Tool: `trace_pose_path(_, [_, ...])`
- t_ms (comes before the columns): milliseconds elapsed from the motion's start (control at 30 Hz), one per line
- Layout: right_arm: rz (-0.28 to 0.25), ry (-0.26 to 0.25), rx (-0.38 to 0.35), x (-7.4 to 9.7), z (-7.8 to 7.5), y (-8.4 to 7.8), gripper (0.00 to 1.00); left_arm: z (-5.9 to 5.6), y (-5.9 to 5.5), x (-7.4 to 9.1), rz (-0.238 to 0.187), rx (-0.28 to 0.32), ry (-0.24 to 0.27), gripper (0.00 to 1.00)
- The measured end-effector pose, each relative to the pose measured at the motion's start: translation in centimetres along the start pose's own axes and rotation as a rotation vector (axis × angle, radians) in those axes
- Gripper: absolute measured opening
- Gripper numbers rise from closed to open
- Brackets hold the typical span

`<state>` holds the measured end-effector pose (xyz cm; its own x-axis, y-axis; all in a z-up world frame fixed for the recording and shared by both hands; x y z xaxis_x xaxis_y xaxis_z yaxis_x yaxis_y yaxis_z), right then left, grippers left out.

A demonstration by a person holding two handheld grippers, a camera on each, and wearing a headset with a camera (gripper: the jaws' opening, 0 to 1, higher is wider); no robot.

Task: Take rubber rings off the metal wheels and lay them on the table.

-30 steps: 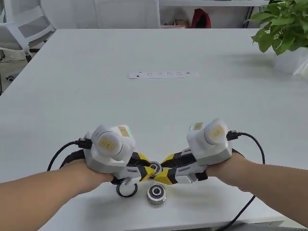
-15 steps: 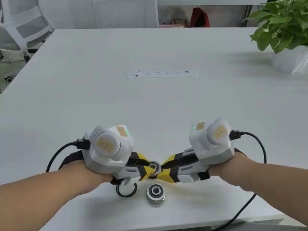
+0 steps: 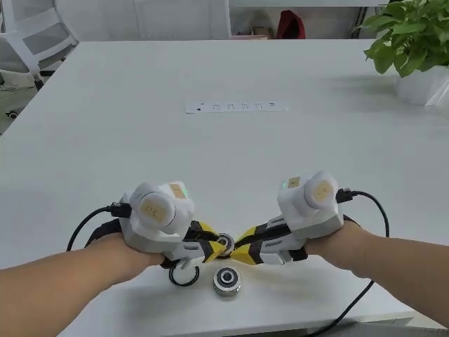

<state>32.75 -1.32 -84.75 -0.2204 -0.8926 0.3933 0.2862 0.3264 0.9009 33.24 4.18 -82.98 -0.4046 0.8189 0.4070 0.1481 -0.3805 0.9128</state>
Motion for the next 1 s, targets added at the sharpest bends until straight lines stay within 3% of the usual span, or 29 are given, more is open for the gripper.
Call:
trace_pose_path(233, [-0.006, 0.000, -0.022, 0.1, 0.0, 0.0, 0.01, 0.0, 0.0, 0.0, 0.000, -0.001, 0.001, 0.13])
trace_pose_path(767, [-0.047, -0.055, -0.244, 0.8, -0.7, 0.2, 0.00, -0.1, -0.1, 0.0, 0.008, -0.011, 0.011, 0.12])
trace_pose_path(900, [-0.102, -0.073, -0.324, 0.9, -0.8, 0.9, 0.00, -0.2, -0.1, 0.0, 0.008, -0.006, 0.017, 0.12])
trace_pose_path(1000, [-0.093, -0.074, -0.308, 0.8, -0.8, 0.8, 0.00, -0.2, -0.1, 0.0, 0.010, -0.005, 0.020, 0.12])
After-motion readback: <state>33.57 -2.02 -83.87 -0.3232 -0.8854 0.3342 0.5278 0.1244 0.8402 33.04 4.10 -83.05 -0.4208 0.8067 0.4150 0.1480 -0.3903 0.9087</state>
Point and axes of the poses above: the centre of the closed fingertips' face, and the gripper's own axes: x roughly backward along the fingers, z roughly to its left, y roughly out of its top, the point moved 3 cm from there along x, roughly backward along the fingers, and after that the axes turned 14 degrees about -z, right-handed, at the moved point
